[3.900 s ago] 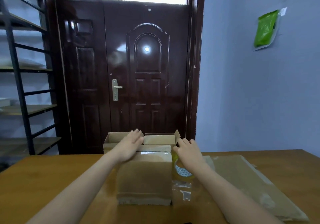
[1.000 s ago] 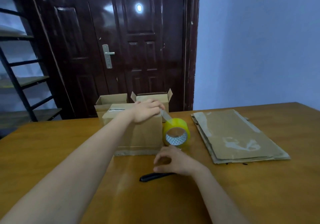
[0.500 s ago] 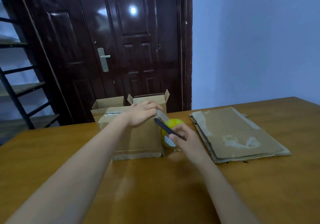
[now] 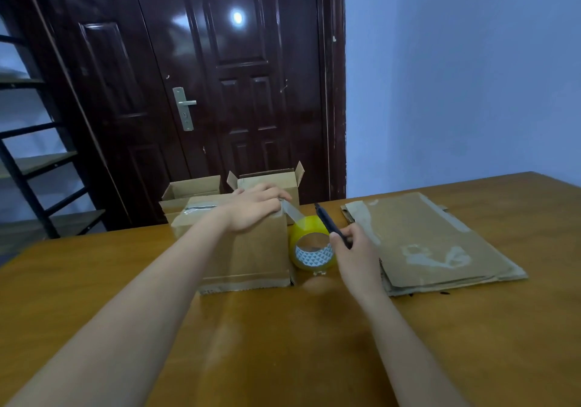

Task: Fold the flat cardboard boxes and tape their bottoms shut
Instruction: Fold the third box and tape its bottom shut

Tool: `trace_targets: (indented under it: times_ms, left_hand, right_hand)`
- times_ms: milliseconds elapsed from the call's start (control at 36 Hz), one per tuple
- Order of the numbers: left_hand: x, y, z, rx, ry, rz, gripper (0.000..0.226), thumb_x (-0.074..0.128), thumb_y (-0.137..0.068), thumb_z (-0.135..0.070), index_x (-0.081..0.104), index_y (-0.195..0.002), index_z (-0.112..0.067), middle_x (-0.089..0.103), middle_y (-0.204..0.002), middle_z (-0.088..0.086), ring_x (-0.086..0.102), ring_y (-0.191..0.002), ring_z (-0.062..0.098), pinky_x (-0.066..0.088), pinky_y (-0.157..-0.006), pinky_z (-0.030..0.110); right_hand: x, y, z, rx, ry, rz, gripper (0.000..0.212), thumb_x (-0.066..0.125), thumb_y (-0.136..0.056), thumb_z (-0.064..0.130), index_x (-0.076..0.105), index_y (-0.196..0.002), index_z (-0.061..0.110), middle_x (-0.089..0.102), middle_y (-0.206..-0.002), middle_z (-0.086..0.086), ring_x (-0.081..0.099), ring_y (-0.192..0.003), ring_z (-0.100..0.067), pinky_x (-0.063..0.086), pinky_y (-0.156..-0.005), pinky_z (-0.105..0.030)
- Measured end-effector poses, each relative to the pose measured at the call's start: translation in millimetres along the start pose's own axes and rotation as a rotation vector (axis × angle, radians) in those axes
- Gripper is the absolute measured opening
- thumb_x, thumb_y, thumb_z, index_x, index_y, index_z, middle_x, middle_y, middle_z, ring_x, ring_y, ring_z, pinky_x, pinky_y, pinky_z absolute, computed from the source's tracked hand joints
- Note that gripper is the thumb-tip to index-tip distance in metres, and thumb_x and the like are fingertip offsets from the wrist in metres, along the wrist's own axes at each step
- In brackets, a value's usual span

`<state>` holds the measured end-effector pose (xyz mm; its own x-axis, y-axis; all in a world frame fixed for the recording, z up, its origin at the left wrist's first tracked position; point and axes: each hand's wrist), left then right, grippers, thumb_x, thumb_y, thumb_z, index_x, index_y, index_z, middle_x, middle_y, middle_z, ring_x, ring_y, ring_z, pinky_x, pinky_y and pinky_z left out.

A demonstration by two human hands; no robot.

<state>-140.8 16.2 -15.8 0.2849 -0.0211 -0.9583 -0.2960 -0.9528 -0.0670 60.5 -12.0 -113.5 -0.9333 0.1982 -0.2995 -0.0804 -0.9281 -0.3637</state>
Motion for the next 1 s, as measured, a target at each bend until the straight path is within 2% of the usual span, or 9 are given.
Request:
trace_targets:
  times_ms: [139,222,556,722,889,1000]
  left_hand:
    - [-0.6,1.7,-1.4,0.008,-0.027,0.000,0.060,0.017,-0.080,-0.042,0.046,-0.132,-0.036,0.035,-0.142,-0.010,0.025,-0.133,0.005,0.013,-0.106,0.038]
    - [-0.1,2.2,-1.9,0.015,-0.040,-0.003,0.060,0.016,-0.080,-0.042,0.046,-0.132,-0.036,0.036,-0.142,-0.011,0.025,-0.132,0.004,0.014,-0.106,0.038]
    - [2.0,0.1,4.2,0.015,-0.058,0.001,0.057,0.016,-0.082,-0.046,0.046,-0.130,-0.041,0.033,-0.144,-0.010,0.027,-0.133,0.005,0.014,-0.109,0.042]
    - [2.3,1.5,3.3,0.021,-0.067,-0.006,0.057,0.016,-0.082,-0.046,0.046,-0.131,-0.040,0.033,-0.145,-0.009,0.027,-0.133,0.006,0.014,-0.108,0.039]
    - [2.9,1.1,1.9,0.024,-0.074,-0.008,0.058,0.016,-0.082,-0.044,0.046,-0.131,-0.039,0.034,-0.143,-0.010,0.028,-0.132,0.005,0.014,-0.099,0.031]
    - [2.4,0.8,1.3,0.021,-0.073,-0.008,0.058,0.016,-0.082,-0.044,0.046,-0.131,-0.039,0.034,-0.144,-0.010,0.028,-0.131,0.005,0.015,-0.099,0.032]
  right_hand:
    - [0.9,2.0,3.3,-0.025,0.026,0.008,0.018,0.055,-0.094,0.028,0.047,-0.080,0.019,0.046,-0.067,0.008,0.044,-0.058,-0.003,0.031,-0.052,-0.014]
    - [1.3,2.7,7.0,-0.030,0.001,-0.001,0.022,0.057,-0.093,0.029,0.045,-0.075,0.021,0.046,-0.066,0.008,0.044,-0.056,-0.004,0.035,-0.048,-0.014]
    - [7.5,-3.0,14.5,-0.056,-0.057,0.055,0.022,0.060,-0.090,0.028,0.050,-0.072,0.020,0.051,-0.066,0.005,0.047,-0.059,-0.004,0.038,-0.048,-0.012]
    - [4.1,-9.1,11.6,-0.065,-0.046,0.102,0.018,0.062,-0.089,0.028,0.054,-0.076,0.018,0.054,-0.069,0.003,0.052,-0.064,-0.006,0.040,-0.053,-0.014]
    - [1.3,-9.7,12.2,-0.072,-0.028,0.121,0.019,0.062,-0.089,0.027,0.054,-0.075,0.017,0.053,-0.067,0.003,0.050,-0.060,-0.005,0.038,-0.052,-0.014]
    - [-3.3,-8.1,11.6,-0.073,-0.012,0.137,0.020,0.063,-0.088,0.027,0.055,-0.073,0.018,0.051,-0.065,0.007,0.049,-0.059,-0.004,0.037,-0.051,-0.015]
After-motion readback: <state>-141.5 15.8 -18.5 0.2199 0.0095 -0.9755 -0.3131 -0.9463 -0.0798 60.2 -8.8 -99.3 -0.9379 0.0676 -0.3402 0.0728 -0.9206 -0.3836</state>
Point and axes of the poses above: each hand's wrist, its own y-axis away from the middle knuckle, its own x-axis out of the palm, z = x × y
